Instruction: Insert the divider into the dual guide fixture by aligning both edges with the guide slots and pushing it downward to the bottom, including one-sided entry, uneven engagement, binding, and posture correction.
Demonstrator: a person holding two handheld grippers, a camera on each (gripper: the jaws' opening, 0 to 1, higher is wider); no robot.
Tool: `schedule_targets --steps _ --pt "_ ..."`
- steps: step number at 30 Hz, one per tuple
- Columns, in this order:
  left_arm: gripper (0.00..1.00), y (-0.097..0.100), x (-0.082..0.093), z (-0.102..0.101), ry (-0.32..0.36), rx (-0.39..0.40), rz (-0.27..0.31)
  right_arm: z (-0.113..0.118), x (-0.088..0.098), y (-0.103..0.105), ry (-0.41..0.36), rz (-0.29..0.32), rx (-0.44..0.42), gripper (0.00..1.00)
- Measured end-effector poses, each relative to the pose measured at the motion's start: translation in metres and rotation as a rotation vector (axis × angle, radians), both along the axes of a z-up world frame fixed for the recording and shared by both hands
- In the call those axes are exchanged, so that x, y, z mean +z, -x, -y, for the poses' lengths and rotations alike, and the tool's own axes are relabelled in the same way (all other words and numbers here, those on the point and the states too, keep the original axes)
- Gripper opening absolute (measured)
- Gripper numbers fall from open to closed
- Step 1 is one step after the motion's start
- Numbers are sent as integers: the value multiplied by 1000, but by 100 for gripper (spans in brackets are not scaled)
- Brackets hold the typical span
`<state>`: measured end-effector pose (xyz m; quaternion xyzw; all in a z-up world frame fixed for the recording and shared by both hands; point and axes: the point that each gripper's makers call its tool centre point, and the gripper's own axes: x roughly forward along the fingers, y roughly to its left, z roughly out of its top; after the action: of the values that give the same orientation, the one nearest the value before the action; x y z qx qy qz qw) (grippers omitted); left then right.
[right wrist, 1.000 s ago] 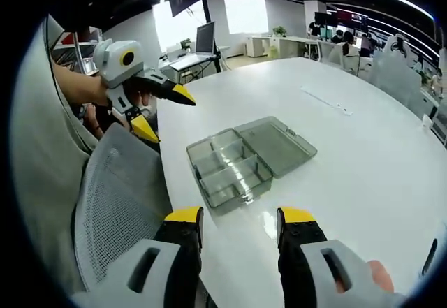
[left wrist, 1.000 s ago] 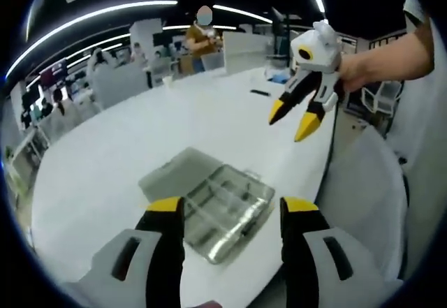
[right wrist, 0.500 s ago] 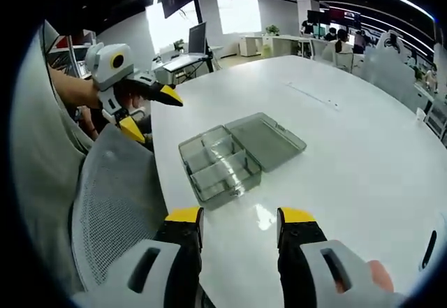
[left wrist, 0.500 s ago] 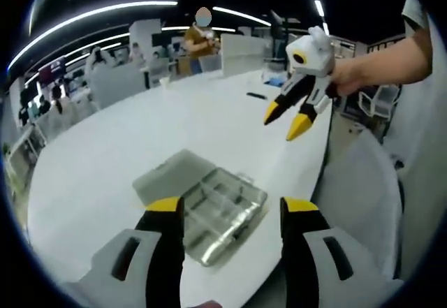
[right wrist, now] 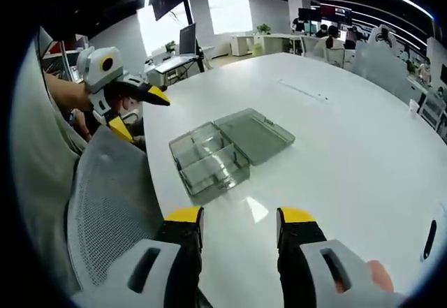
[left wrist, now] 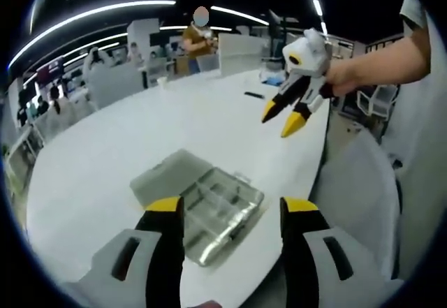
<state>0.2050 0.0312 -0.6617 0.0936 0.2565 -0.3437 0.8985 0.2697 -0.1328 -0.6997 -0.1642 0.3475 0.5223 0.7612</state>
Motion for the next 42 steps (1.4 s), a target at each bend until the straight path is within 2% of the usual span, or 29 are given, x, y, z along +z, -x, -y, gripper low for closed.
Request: schedule_targets --steps 6,15,42 --pt "54 0 4 4 42 4 -8 6 -5 -3 10 -5 -10 38" --pt "55 2 3 9 64 -1 -22 12 -10 -6 20 -13 -18 39" --pt "56 4 0 11 91 11 -43 17 -21 -15 54 -29 -9 40"
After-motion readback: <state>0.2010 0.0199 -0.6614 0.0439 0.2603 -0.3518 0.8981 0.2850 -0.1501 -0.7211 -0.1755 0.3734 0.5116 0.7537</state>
